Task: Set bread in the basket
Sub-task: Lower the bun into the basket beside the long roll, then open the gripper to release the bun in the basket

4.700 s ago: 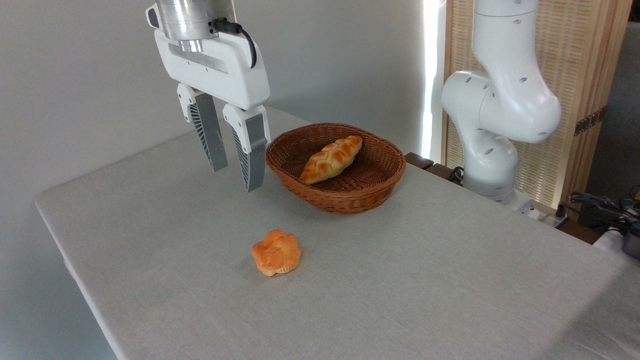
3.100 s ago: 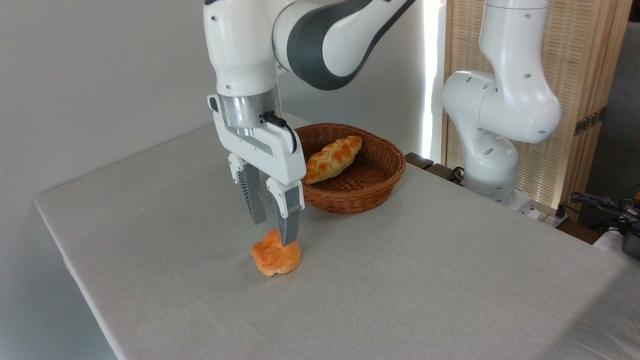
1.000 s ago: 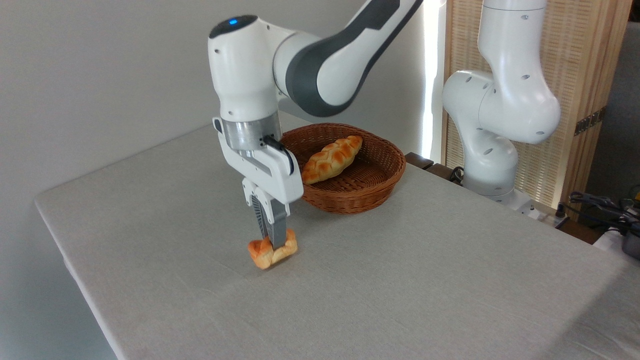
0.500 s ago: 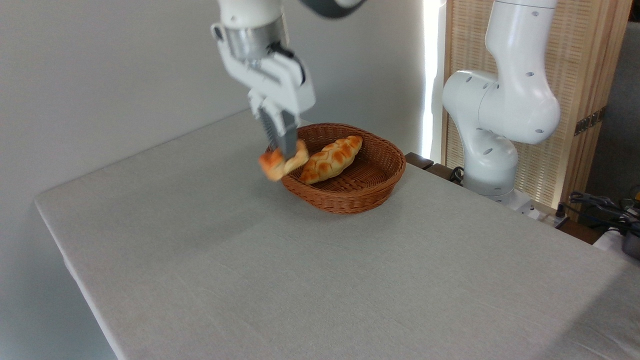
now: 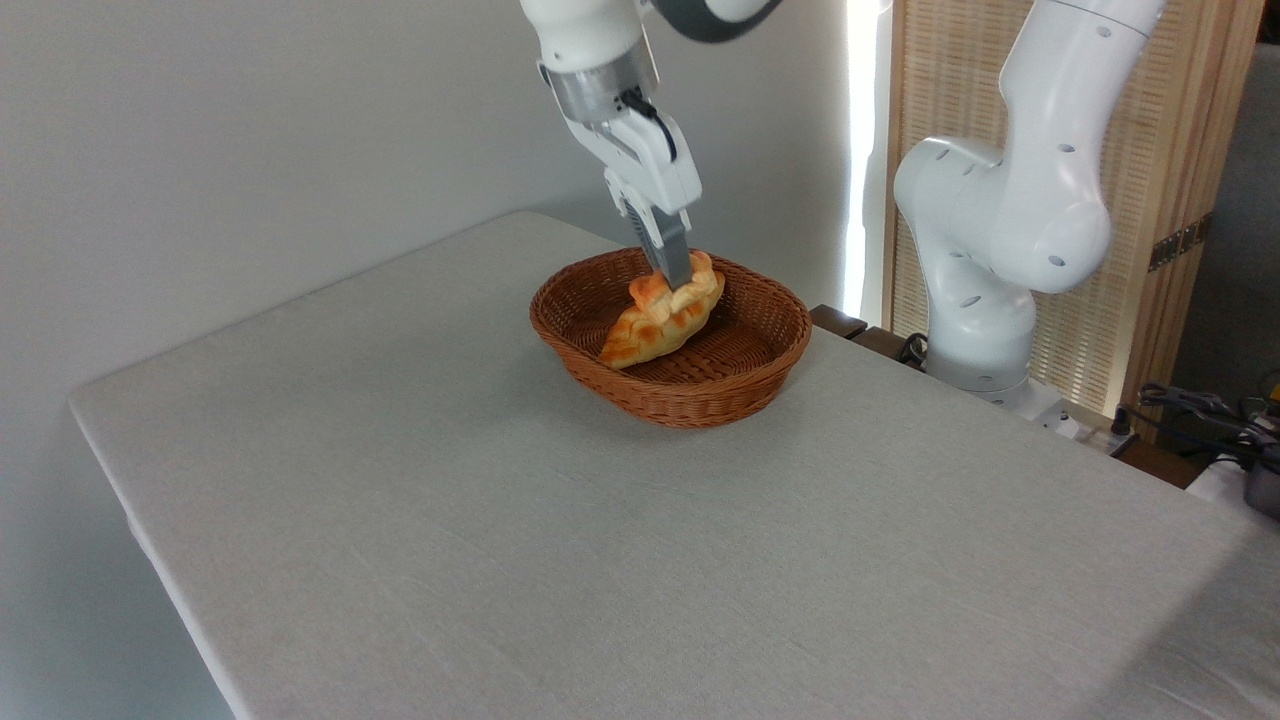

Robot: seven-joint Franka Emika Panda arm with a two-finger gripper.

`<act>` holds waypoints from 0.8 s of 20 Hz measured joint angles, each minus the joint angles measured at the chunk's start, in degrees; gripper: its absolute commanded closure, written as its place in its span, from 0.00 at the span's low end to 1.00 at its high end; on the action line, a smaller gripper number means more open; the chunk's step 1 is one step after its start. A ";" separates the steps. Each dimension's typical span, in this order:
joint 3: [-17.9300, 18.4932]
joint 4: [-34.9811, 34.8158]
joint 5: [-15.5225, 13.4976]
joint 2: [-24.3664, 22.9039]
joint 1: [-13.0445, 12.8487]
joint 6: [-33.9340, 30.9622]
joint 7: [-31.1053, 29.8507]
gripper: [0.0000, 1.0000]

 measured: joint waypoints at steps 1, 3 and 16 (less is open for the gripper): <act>0.04 -1.17 0.00 0.03 -0.11 0.99 0.03 0.24; 0.22 -3.22 0.00 0.15 -0.11 3.06 0.30 0.00; 2.91 -4.21 1.20 0.55 -0.08 5.25 0.47 0.00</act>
